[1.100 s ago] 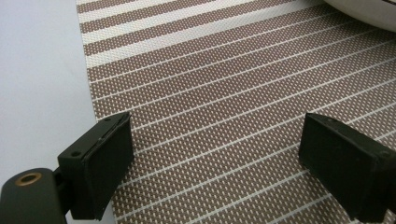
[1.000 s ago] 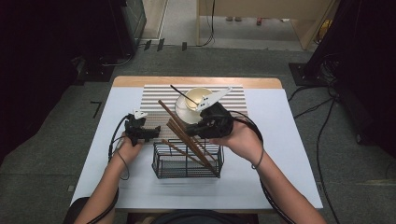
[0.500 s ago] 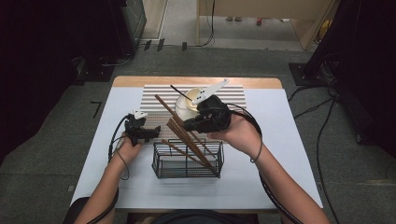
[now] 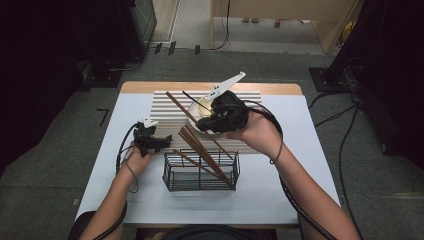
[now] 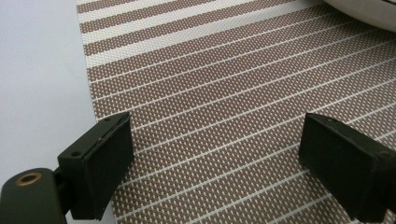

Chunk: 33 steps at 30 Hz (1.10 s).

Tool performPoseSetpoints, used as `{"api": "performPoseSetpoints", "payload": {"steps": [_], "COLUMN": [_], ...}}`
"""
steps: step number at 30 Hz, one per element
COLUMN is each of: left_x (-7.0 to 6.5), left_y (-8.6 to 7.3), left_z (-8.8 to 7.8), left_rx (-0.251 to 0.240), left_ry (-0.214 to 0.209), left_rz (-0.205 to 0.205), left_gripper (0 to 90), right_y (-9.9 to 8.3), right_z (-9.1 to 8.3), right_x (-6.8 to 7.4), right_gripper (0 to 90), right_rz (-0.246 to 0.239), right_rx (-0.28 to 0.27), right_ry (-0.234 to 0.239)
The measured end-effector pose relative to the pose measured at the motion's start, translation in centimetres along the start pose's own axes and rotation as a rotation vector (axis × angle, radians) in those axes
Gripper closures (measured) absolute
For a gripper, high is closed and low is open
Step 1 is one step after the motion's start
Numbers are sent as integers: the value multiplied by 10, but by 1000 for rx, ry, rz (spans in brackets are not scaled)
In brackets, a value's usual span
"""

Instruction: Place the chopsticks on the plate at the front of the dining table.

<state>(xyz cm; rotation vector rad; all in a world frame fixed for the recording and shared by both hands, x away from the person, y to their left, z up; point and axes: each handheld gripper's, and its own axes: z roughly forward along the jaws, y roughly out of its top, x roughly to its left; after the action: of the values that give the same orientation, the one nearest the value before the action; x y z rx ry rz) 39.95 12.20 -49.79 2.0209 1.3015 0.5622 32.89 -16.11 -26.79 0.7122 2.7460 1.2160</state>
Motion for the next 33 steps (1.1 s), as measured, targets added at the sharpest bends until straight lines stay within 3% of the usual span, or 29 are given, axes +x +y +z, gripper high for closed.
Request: {"api": "performPoseSetpoints", "payload": {"steps": [21,33], "left_x": [0,0], "left_y": [0,0], "left_z": [0,0], "left_rx": [0,1], "left_ry": [0,-1], "left_rz": [0,-1], "left_gripper": [102,102], "right_y": [11,15], "right_z": [-7,-1], "right_x": [-22,-31], "right_gripper": [852,852], "right_rz": [23,-9], "right_rx": [28,74], "right_ry": [-41,-80]}}
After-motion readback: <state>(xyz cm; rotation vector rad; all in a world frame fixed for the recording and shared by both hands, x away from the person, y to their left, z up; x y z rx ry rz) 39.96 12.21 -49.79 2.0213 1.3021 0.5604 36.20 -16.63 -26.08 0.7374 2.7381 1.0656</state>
